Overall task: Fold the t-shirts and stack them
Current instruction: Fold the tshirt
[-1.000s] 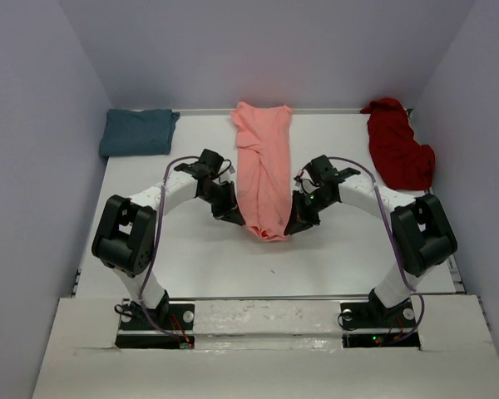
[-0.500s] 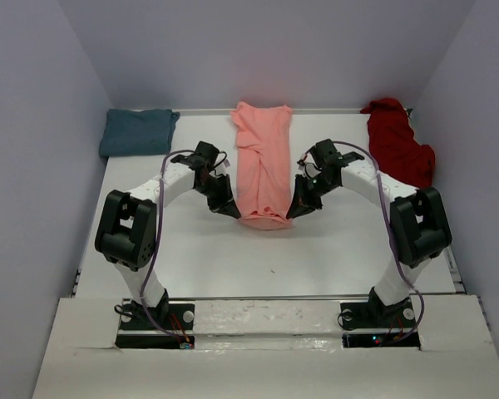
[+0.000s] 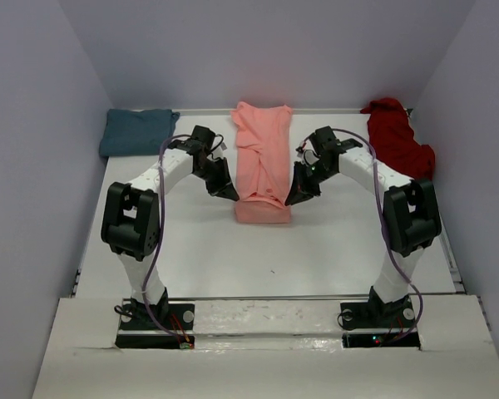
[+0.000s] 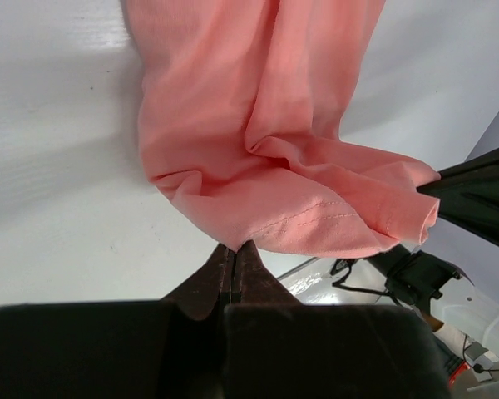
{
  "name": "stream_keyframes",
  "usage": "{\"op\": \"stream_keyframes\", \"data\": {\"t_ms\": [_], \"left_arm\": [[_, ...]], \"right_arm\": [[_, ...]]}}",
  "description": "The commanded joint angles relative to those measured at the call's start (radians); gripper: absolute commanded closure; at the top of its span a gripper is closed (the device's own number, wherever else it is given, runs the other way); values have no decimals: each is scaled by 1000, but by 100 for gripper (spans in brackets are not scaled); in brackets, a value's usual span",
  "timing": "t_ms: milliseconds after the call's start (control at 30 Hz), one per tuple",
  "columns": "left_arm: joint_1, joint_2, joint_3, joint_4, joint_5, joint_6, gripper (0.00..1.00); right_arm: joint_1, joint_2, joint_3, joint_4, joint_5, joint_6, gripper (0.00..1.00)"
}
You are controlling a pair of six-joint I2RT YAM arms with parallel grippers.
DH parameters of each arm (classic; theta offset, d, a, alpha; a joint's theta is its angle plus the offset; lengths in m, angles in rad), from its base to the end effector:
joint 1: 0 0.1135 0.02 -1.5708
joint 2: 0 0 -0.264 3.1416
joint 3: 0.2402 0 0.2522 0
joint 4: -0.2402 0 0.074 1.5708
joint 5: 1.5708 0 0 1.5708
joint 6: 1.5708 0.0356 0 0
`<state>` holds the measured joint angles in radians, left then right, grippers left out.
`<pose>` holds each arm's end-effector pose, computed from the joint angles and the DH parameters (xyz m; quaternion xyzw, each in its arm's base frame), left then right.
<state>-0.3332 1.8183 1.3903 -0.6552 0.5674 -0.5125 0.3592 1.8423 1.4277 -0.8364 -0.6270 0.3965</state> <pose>0.3540 -0.1428 0.2305 -0.0161 0.9339 -0.3428 0.0999 0.3404 0.1501 0.2265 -0.0316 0.9399 0.3389 0.0285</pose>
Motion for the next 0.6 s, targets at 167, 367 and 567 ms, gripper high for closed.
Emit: {"op": "stream_keyframes", "data": {"t_ms": [167, 367, 567], "left_arm": [[11, 42, 104, -49, 5, 25, 100], [13, 78, 156, -63, 5, 29, 100], [19, 111, 208, -87, 2, 38, 100]], "right_arm": [[-28, 52, 125, -56, -2, -36, 100], [-37, 92, 194, -78, -7, -44, 100], [-55, 129, 250, -96, -10, -54, 100]]}}
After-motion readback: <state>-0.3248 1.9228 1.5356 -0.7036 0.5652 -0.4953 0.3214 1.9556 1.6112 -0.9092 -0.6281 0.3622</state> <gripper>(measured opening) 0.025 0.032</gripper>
